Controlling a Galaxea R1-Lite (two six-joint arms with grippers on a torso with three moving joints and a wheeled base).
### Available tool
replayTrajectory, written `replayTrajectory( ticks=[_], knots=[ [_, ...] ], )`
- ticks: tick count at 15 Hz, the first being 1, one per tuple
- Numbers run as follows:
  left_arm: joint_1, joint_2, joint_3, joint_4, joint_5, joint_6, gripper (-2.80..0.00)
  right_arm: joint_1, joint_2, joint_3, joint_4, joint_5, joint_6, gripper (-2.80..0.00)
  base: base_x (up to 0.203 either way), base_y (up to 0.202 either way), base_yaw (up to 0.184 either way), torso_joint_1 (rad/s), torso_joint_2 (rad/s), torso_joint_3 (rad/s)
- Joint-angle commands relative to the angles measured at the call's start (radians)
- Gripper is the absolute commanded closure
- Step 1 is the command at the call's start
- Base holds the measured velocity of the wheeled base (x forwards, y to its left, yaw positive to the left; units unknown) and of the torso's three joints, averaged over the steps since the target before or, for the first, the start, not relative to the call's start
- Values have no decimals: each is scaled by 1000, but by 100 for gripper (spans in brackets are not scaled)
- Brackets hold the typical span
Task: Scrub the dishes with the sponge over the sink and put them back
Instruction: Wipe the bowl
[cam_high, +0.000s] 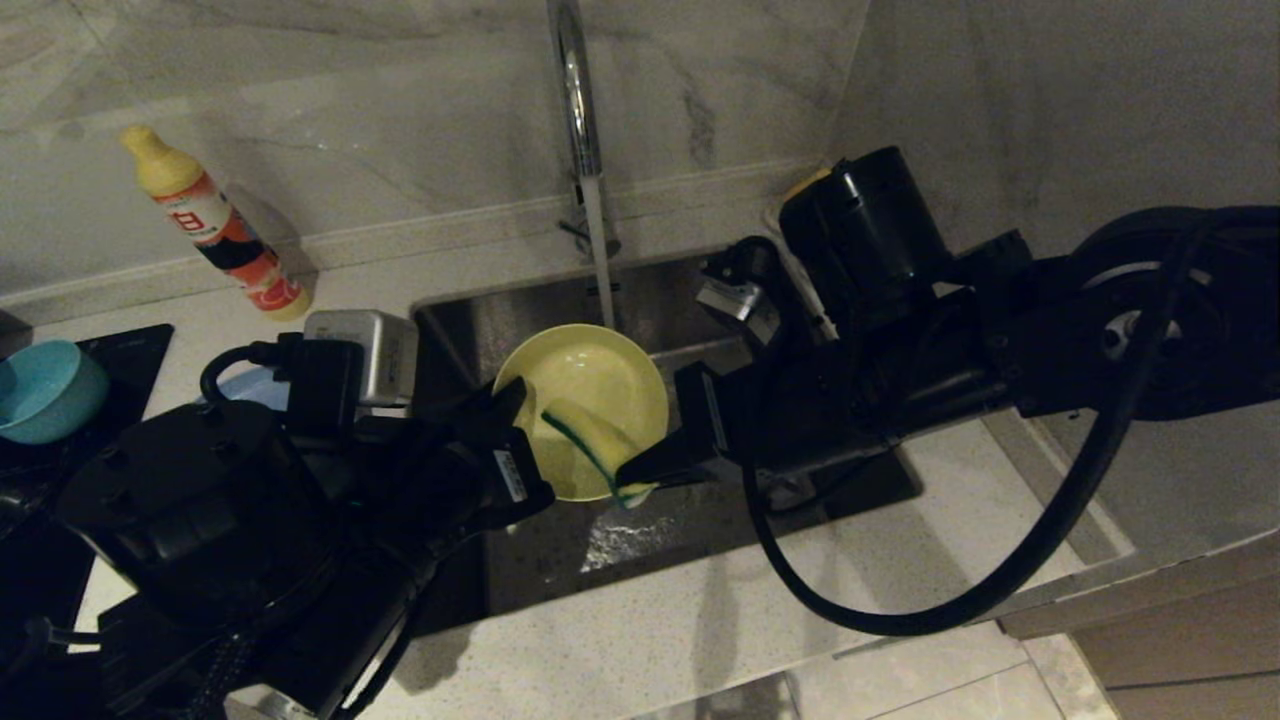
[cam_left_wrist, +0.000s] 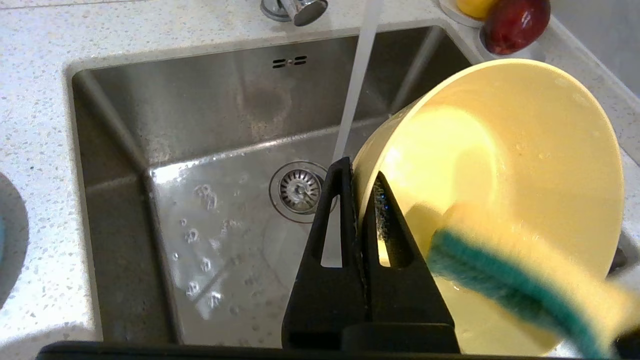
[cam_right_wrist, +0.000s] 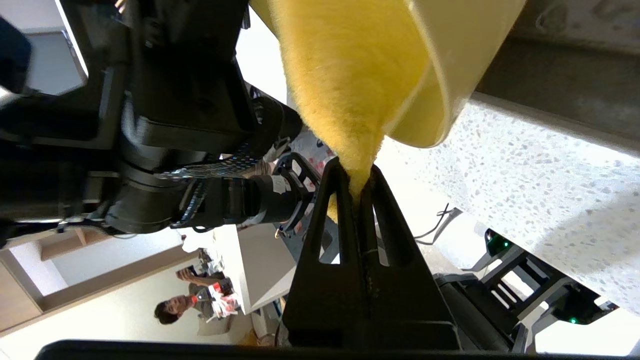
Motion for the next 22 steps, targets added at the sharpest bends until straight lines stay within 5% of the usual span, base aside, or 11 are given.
replayTrajectory(
  ticks=[1, 16, 22],
  knots=[
    [0, -8, 3, -7, 4, 0, 0, -13, -23, -4, 3, 4, 4, 0, 0, 0, 0, 0, 0, 0],
    [-2, -9, 30, -5, 2, 13, 0, -59, -46, -128, 2, 7, 6, 0, 0, 0, 0, 0, 0, 0],
    [-2, -19, 6, -5, 2, 10, 0, 16, -9, -147, 3, 5, 6, 0, 0, 0, 0, 0, 0, 0]
  ],
)
